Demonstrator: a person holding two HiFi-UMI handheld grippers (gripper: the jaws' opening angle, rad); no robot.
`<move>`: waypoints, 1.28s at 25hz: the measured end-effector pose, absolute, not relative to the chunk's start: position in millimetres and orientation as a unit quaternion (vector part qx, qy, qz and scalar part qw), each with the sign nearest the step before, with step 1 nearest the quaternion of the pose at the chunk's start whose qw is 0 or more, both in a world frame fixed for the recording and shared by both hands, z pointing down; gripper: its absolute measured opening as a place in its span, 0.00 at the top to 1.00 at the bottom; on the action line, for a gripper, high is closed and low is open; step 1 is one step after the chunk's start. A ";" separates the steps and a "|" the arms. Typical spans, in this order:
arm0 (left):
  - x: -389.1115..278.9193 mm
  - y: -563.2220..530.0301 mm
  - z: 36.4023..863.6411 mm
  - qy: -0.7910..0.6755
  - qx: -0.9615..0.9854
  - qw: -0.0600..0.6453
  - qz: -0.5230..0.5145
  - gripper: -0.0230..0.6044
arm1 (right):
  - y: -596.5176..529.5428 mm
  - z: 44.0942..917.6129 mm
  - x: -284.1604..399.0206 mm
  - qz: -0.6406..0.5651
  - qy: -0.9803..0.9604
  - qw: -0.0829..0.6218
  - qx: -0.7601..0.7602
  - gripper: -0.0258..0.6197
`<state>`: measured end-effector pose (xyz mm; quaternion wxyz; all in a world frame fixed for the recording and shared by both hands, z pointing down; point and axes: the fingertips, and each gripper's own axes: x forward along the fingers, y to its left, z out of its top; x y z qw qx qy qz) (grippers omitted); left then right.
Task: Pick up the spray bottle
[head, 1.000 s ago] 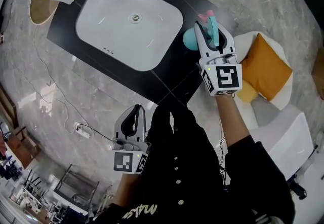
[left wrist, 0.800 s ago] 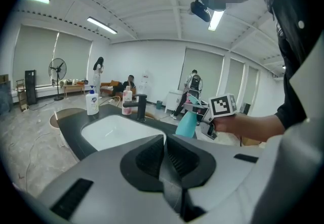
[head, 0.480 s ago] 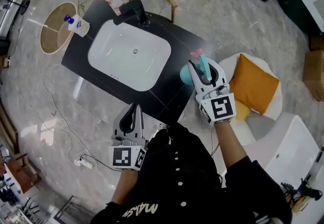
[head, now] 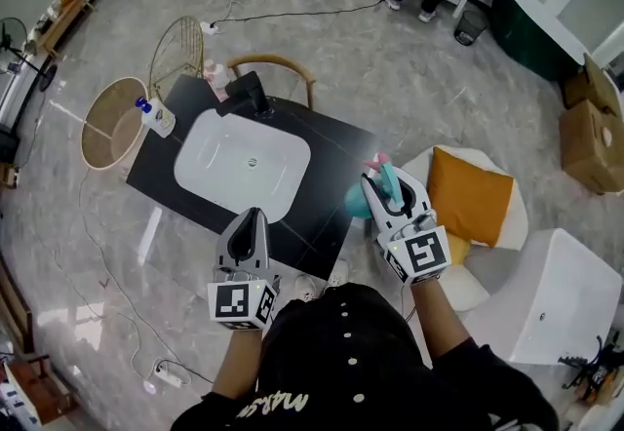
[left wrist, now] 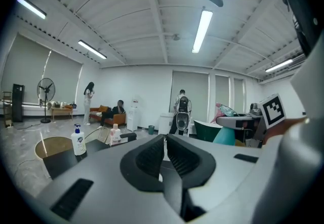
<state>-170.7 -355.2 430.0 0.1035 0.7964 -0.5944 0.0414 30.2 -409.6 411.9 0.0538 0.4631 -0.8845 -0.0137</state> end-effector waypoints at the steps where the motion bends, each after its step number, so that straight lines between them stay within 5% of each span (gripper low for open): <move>1: -170.1 -356.6 425.0 -0.592 0.799 0.098 0.038 0.92 | -405.4 406.4 33.6 -0.014 -0.883 0.052 0.466 0.79; 32: -153.7 -357.8 386.1 -0.564 0.825 0.040 0.020 0.92 | -367.6 377.1 96.6 -0.027 -0.839 0.026 0.543 0.79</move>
